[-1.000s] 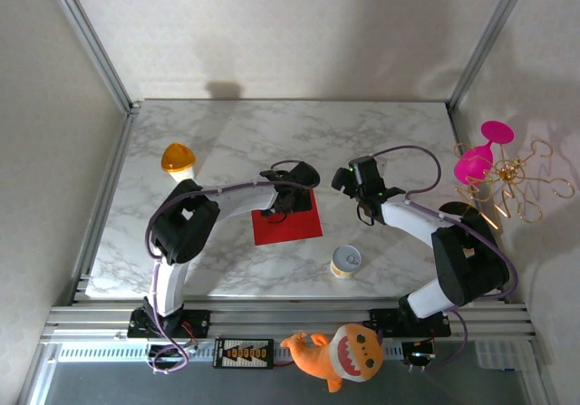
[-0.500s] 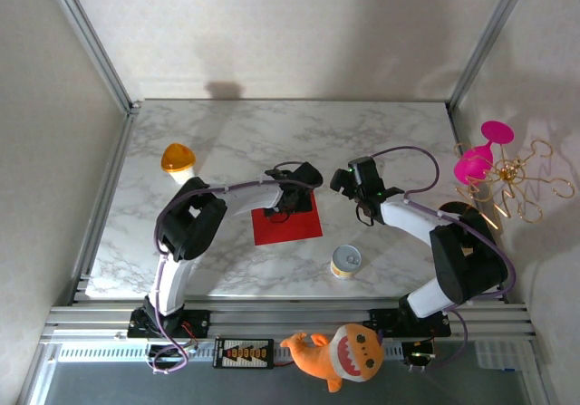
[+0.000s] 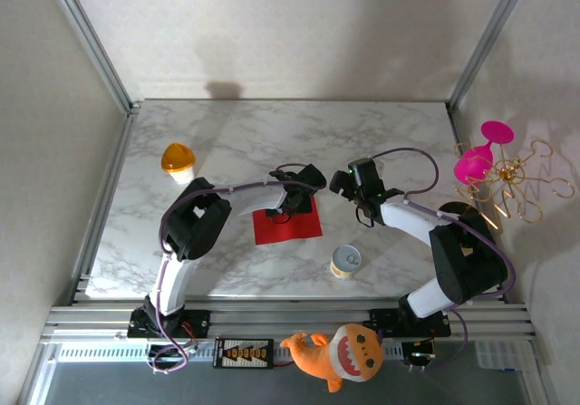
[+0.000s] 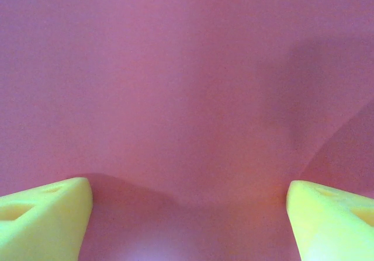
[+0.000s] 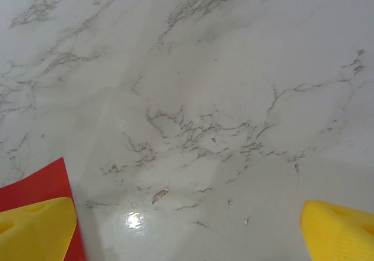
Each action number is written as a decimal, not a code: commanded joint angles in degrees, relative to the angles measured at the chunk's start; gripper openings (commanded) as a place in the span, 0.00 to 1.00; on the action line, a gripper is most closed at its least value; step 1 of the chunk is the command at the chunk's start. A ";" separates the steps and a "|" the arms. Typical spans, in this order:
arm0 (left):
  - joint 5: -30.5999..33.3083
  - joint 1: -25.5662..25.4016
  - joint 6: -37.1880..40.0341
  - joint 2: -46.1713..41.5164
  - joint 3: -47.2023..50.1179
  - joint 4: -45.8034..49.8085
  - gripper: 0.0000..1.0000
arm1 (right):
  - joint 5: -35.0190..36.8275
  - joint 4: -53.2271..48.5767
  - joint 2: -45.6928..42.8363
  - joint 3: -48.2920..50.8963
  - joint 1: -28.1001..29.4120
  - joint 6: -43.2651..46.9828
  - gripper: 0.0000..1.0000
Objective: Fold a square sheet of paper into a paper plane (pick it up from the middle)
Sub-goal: First fold the square sheet of paper in half at the center of the table.
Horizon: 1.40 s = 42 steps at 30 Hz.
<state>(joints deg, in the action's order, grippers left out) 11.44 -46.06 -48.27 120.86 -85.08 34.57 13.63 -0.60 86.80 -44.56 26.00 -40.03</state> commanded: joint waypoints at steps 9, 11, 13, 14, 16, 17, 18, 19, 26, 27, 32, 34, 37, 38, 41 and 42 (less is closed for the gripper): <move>0.00 -0.12 -2.79 0.88 2.44 1.36 0.77 | 0.07 0.16 0.04 0.08 -0.36 -0.85 0.99; -0.57 0.03 -2.79 -0.31 3.09 0.03 0.71 | 0.09 0.03 -0.10 -0.05 -0.35 -1.03 0.99; -1.31 0.39 -2.79 -2.32 4.36 -2.05 0.65 | 0.05 -0.03 -0.31 0.04 -0.38 -1.10 0.99; -1.94 0.68 -2.72 -3.52 5.18 -3.45 0.60 | -0.02 -0.06 -0.38 0.04 -0.42 -1.15 0.99; -3.75 1.50 -2.24 -6.23 6.78 -6.12 0.52 | 0.12 -0.17 -0.65 -0.01 -0.37 -1.36 0.99; -5.02 2.12 -1.65 -7.82 7.71 -7.66 0.48 | 0.09 -0.28 -0.74 -0.01 -0.36 -1.50 0.99; -6.52 2.87 -0.84 -9.30 8.54 -9.34 0.45 | 0.04 -0.28 -0.88 -0.01 -0.40 -1.71 0.99; -8.08 3.43 0.13 -10.59 9.22 -10.62 0.43 | 0.00 -0.20 -1.07 -0.01 -0.36 -1.96 0.99; -23.81 8.69 6.94 -19.59 14.37 -20.62 0.35 | -4.32 2.97 -3.16 0.90 -1.10 -2.60 0.98; -25.87 9.30 7.49 -20.43 14.98 -21.95 0.35 | -5.36 3.58 -3.43 1.11 -1.23 -2.60 0.98; -36.31 11.84 8.33 -22.69 18.72 -28.65 0.34 | -13.89 6.23 -3.92 0.81 -1.90 0.52 0.98; -38.25 12.58 8.67 -22.25 19.78 -30.02 0.34 | -17.43 6.98 -3.51 0.39 -2.02 1.42 0.97; -39.08 13.89 9.52 -20.38 20.89 -30.48 0.33 | -23.01 8.88 -2.47 0.35 -2.17 1.88 0.93; -39.09 14.29 10.06 -19.68 21.21 -30.50 0.33 | -24.90 9.49 -1.90 0.35 -2.11 1.94 0.91; -39.03 15.27 11.18 -18.24 22.04 -30.57 0.32 | -29.75 10.45 0.15 0.02 -2.11 2.31 0.82; -38.26 15.59 11.93 -17.82 22.19 -30.06 0.32 | -31.26 10.60 0.96 -0.21 -2.16 2.49 0.79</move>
<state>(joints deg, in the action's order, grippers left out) -25.61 -31.57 -39.00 101.49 -63.92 5.23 -10.22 8.16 85.58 -44.14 24.21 -38.65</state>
